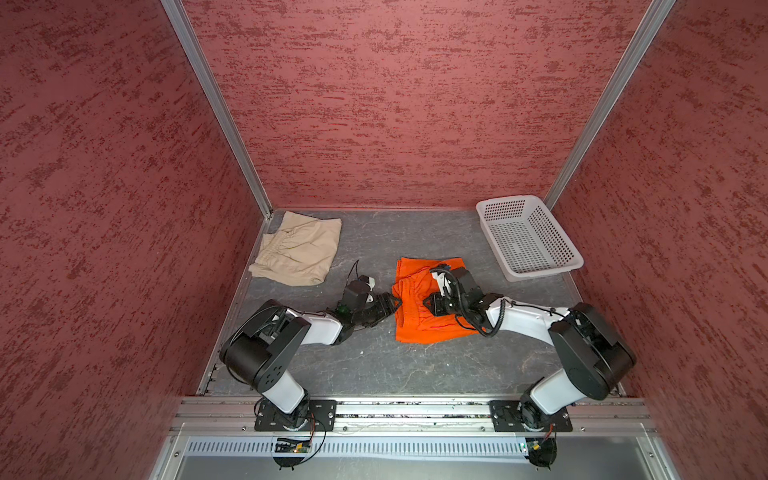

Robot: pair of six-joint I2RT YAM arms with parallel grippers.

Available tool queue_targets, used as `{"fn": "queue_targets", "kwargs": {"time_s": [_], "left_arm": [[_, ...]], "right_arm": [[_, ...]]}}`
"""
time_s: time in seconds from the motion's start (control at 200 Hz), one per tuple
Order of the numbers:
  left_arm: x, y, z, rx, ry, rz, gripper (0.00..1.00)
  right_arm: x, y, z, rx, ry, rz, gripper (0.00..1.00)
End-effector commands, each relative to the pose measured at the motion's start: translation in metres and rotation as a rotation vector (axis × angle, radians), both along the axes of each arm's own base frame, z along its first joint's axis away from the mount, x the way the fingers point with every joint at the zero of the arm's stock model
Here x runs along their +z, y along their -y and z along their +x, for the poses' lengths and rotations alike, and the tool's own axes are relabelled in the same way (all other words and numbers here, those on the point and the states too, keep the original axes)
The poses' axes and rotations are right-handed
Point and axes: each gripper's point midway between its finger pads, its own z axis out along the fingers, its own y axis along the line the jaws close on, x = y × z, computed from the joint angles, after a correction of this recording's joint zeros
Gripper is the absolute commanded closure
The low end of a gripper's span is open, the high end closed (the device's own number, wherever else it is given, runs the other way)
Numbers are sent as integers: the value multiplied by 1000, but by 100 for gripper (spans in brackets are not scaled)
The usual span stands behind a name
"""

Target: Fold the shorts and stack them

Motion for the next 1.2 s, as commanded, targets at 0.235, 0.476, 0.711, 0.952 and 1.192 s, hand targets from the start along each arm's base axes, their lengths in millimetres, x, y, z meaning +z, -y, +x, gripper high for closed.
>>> {"fn": "queue_targets", "kwargs": {"time_s": [0.235, 0.476, 0.711, 0.952, 1.192], "left_arm": [[-28, 8, 0, 1, -78, 24, 24], [-30, 24, 7, -37, -81, 23, 30], [-17, 39, 15, -91, -42, 116, 69], [11, 25, 23, -172, 44, 285, 100], [41, -14, 35, -325, 111, 499, 100]], "right_arm": [[-58, 15, -40, -3, -107, -133, 77], [-70, 18, -45, -5, -122, -139, 78], [-61, 7, -42, 7, -101, -102, 78], [-18, -12, -30, 5, -16, 34, 70], [34, -18, -20, 0, 69, 146, 65]]}}
